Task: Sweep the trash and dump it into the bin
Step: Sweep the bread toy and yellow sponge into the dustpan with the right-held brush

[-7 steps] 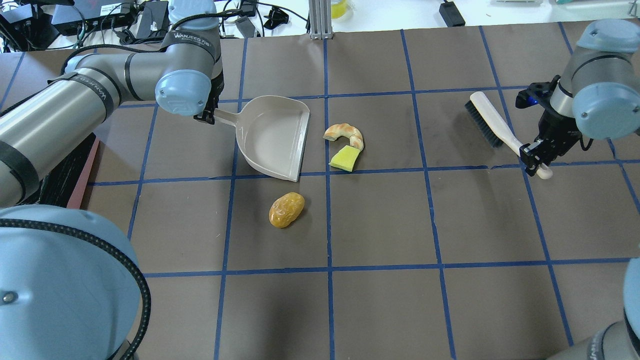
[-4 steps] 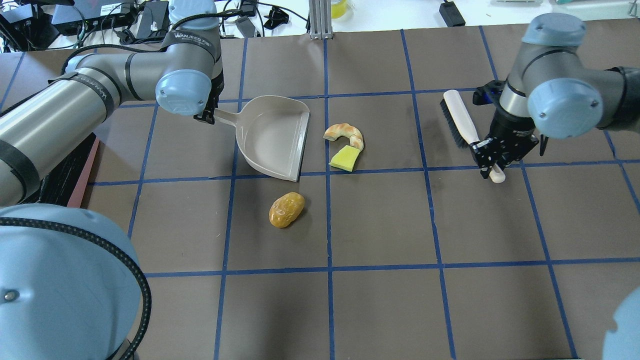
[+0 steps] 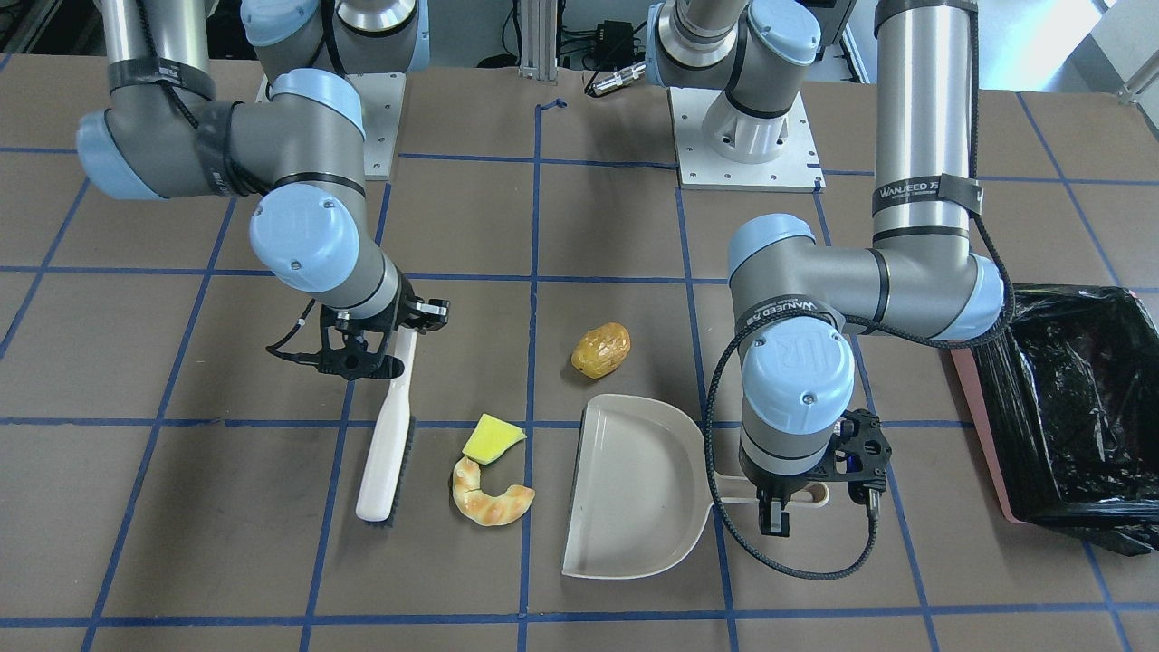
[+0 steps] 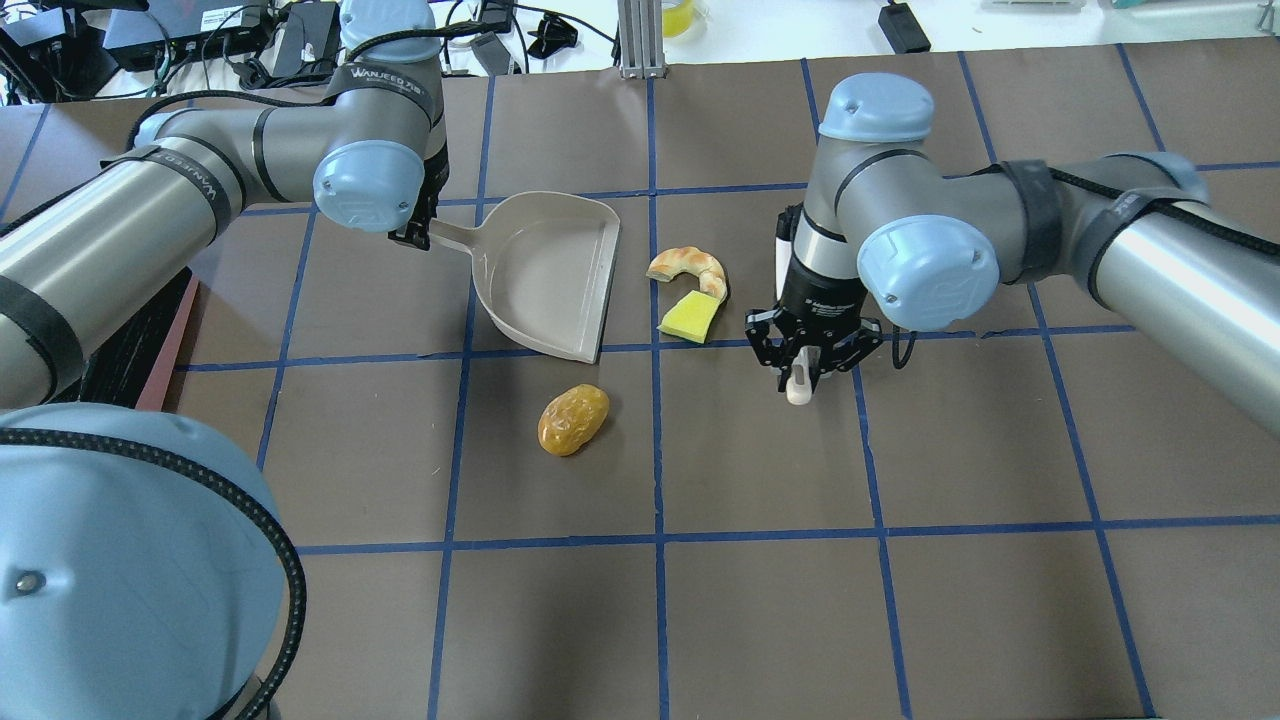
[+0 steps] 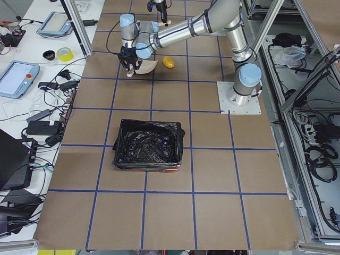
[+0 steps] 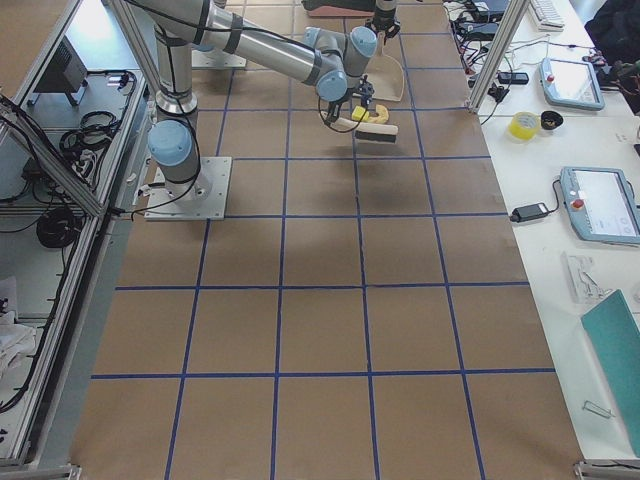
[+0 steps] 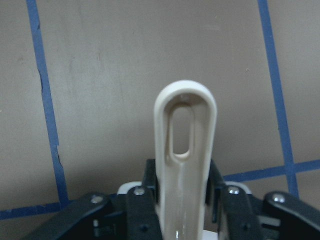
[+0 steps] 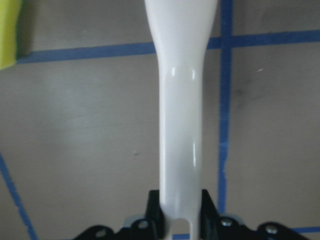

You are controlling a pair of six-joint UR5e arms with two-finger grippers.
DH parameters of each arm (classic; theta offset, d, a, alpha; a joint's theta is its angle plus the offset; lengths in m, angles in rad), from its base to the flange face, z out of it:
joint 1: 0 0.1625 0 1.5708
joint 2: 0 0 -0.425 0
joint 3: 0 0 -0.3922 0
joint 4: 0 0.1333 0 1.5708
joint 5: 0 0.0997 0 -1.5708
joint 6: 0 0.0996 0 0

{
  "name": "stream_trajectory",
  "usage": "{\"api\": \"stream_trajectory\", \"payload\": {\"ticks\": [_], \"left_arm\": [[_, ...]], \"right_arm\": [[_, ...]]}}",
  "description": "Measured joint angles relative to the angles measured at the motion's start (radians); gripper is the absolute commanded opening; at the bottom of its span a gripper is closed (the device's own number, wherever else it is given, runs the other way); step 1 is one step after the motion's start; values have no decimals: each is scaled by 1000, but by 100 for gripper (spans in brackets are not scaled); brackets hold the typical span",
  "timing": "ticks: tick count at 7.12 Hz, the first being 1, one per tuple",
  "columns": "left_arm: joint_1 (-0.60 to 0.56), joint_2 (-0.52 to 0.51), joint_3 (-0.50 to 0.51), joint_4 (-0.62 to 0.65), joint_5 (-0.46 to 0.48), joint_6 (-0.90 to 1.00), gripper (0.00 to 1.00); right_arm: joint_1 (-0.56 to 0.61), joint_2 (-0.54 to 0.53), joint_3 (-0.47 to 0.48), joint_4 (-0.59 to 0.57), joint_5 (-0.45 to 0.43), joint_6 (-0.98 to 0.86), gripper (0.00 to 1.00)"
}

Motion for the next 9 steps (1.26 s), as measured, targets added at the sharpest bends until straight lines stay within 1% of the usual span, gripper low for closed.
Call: {"api": "stream_trajectory", "payload": {"ticks": [2,3,4,5,7,9], "left_arm": [[0,-1,1,-1,4,1,0],[0,-1,1,-1,5,1,0],[-1,-1,1,-1,5,1,0],[-1,-1,2,-1,5,1,0],[0,-2,2,-1,5,1,0],[0,-1,3,-1,5,1,0]], "right_arm": [[62,47,-2,-79,75,76,0],[87,72,-9,-132,115,85,0],[114,111,-33,-185,172,82,0],[151,160,-85,-214,227,85,0],[205,248,-212,-219,303,103,0],[211,273,-260,-195,320,101,0]]}}
